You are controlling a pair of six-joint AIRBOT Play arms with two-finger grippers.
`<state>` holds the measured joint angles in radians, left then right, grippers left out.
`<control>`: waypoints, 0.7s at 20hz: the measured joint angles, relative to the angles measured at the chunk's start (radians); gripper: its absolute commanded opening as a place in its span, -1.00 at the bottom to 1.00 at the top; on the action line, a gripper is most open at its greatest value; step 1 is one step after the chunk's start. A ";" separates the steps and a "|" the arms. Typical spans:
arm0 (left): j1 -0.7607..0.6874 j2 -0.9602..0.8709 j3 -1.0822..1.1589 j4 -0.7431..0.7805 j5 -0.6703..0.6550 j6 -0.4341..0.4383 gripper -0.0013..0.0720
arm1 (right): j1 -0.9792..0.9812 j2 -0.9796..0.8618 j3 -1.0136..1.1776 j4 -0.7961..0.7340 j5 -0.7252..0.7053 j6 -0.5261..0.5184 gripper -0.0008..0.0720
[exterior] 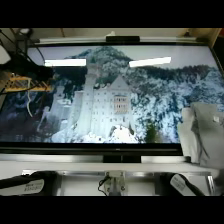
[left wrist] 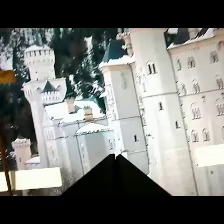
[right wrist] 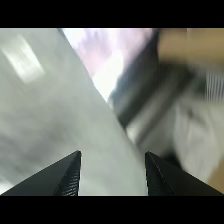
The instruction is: Fold the shirts.
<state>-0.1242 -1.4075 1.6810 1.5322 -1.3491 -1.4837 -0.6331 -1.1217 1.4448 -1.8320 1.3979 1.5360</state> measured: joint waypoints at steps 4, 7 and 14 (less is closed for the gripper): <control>-0.050 -0.052 -0.031 0.080 -0.083 -0.065 0.65 | 0.314 -0.058 0.067 0.051 -0.027 0.016 0.42; -0.080 -0.010 -0.168 0.077 -0.060 -0.084 0.64 | 0.456 -0.152 0.082 0.165 0.079 0.028 0.41; -0.105 0.118 -0.462 0.069 0.115 -0.167 0.65 | 0.548 -0.248 0.092 0.318 0.224 0.035 0.41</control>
<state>-0.2295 -1.2896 1.2194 1.6009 -1.2339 -1.6505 -0.0853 -1.3697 1.5364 -1.5139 1.6222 1.5707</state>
